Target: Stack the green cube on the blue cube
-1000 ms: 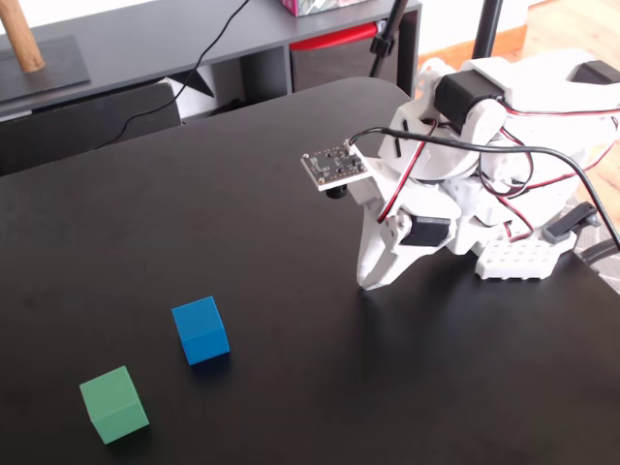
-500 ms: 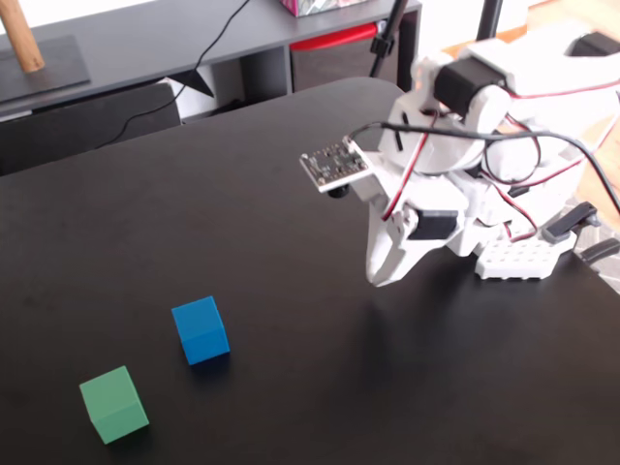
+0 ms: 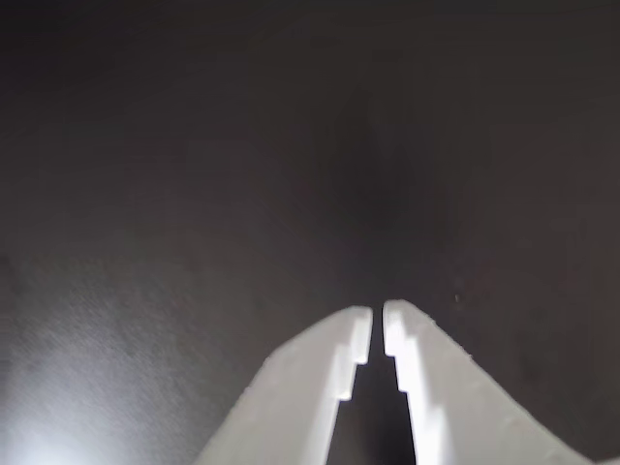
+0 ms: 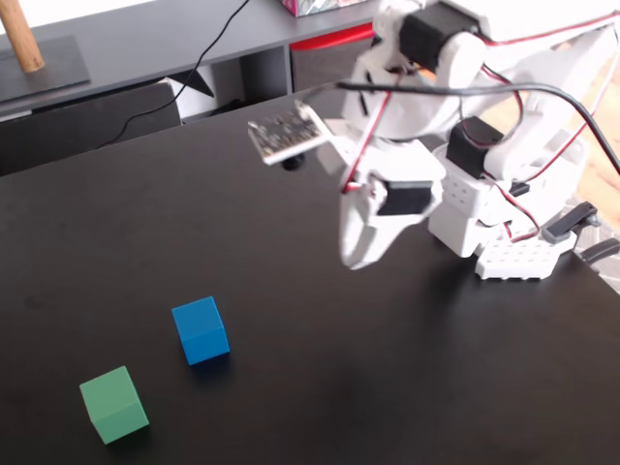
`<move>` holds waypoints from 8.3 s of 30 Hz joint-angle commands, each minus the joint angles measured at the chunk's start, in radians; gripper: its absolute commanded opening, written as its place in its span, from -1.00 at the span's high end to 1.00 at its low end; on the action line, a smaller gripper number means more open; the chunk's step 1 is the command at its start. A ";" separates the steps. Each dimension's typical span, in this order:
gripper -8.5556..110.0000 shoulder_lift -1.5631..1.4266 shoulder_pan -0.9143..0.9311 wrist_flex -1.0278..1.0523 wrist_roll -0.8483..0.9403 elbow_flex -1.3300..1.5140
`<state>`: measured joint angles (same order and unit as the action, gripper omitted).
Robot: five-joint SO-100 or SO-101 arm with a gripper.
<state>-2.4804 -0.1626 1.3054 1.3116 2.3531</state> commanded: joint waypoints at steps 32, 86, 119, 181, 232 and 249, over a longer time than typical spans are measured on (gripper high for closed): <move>0.85 1.292 0.060 0.005 0.183 -1.497; -0.07 1.437 0.164 -0.460 0.130 -1.164; 0.78 1.344 0.101 -0.448 0.071 -1.101; 0.79 0.701 0.235 -0.497 0.209 -0.466; 0.26 0.749 0.273 -0.736 0.273 -0.298; 0.28 0.719 0.276 -0.709 0.241 -0.333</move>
<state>-1.7073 0.1150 0.5860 1.5708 2.0678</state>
